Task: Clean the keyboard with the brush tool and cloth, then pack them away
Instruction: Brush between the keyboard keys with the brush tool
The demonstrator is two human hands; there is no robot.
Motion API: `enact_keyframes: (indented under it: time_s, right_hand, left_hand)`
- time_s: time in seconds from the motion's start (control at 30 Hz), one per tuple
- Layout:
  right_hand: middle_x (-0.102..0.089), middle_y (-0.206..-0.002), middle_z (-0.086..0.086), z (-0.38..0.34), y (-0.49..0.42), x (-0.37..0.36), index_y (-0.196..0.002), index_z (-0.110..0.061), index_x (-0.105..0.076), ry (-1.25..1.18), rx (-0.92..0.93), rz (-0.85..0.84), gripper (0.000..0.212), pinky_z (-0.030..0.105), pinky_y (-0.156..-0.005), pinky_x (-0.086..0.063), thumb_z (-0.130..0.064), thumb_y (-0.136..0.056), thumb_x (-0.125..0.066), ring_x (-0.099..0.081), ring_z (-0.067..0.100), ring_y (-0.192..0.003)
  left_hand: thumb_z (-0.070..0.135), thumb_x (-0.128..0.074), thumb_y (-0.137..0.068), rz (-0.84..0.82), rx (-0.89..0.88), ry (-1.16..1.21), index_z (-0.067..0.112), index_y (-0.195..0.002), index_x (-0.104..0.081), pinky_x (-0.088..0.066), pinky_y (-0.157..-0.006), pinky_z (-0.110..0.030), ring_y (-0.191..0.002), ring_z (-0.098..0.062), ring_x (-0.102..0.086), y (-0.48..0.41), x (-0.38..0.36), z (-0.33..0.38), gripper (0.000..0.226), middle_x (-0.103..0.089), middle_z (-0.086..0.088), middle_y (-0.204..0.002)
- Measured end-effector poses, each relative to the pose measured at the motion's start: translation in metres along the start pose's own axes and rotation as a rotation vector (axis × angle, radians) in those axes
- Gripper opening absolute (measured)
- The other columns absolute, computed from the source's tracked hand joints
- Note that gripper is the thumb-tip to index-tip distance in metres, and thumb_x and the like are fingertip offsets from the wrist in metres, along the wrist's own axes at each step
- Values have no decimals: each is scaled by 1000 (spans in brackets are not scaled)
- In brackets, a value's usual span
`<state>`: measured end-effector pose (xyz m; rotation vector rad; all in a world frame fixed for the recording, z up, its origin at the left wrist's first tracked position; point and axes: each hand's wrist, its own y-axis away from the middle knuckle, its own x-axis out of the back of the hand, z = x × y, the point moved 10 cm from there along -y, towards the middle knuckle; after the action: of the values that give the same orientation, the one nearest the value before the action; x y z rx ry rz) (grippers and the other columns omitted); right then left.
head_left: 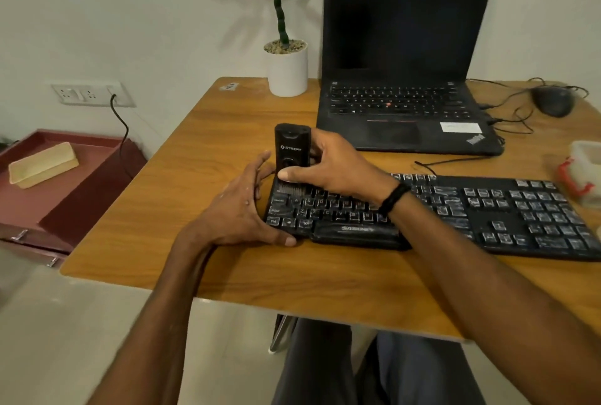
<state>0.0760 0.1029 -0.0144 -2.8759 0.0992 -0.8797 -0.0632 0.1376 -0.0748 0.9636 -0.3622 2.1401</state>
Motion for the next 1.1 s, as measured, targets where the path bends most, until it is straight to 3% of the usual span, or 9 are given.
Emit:
enact_keyframes:
  time_s: [0.17, 0.3, 0.43, 0.57, 0.73, 0.8, 0.9, 1.03, 1.1]
  right_hand:
    - [-63, -126, -8, -12, 2, 9, -134, -24, -53, 88, 12, 44, 65, 36, -100, -51, -39, -78, -81, -58, 5, -112]
    - [-69, -114, -13, -17, 8, -16, -126, -28, -58, 42, 8, -169, 57, 25, -94, -54, -35, -76, -84, -64, -2, -105]
    - [-61, -98, -26, -24, 5, 2, -124, -30, -59, 143, 59, 34, 52, 17, -85, -49, -39, -78, -81, -57, -14, -88]
    - [-70, -108, -17, -17, 11, -11, -118, -33, -62, 95, 28, -105, 48, 21, -90, -54, -40, -76, -83, -64, -5, -97]
    - [-70, -114, -10, -12, 9, 8, -121, -27, -62, 131, 1, 20, 52, 27, -89, -56, -43, -76, -82, -65, 1, -101]
    - [-71, -111, -11, -10, 11, -1, -119, -30, -63, 90, -20, -54, 51, 22, -86, -54, -41, -74, -84, -66, 0, -100]
    - [-68, -108, -15, -13, 9, 10, -118, -29, -63, 181, 9, 73, 48, 15, -82, -52, -43, -76, -82, -62, -5, -93]
    - [-72, -102, -15, -6, 13, -5, -116, -30, -64, 78, -41, -76, 47, 15, -79, -54, -37, -75, -85, -67, -6, -91]
    - [-68, -101, -18, -11, 11, 3, -117, -29, -65, 168, 12, 31, 46, 11, -75, -49, -42, -76, -82, -63, -7, -88]
  left_hand:
    - [66, -97, -34, 12, -22, 75, 44, -160, -1, -30, -118, -33, -142, -2, -36, -4, 3, 2, 159, -35, 17, -162]
    - [64, -98, -37, 37, -42, 62, 36, -158, -12, -39, -116, -41, -135, -1, -45, -3, 5, 1, 152, -45, 34, -140]
    - [58, -98, -39, 33, -28, 68, 37, -161, -3, -34, -110, -25, -134, 0, -40, -2, 5, 2, 155, -39, 32, -146]
    - [66, -96, -37, 25, -17, 63, 36, -160, -6, -35, -117, -40, -137, -6, -42, -1, 5, 1, 156, -45, 28, -146]
    - [68, -95, -38, 16, -4, 57, 43, -160, 1, -33, -108, -31, -134, -8, -42, -1, 6, 2, 157, -37, 18, -157]
    - [67, -96, -40, 8, -5, 66, 43, -160, 2, -34, -111, -33, -137, -10, -42, -1, 5, 1, 156, -37, 15, -160]
    - [68, -95, -41, 5, -14, 56, 42, -160, 2, -32, -112, -32, -140, -10, -38, 0, 5, 1, 156, -35, 17, -159]
    - [70, -95, -41, 0, -6, 61, 46, -159, 3, -32, -119, -42, -142, -12, -39, -1, 3, -1, 154, -37, 13, -160]
    - [76, -91, -39, -1, -9, 39, 46, -158, 3, -31, -120, -46, -143, -14, -39, -1, 3, -2, 155, -36, 13, -161]
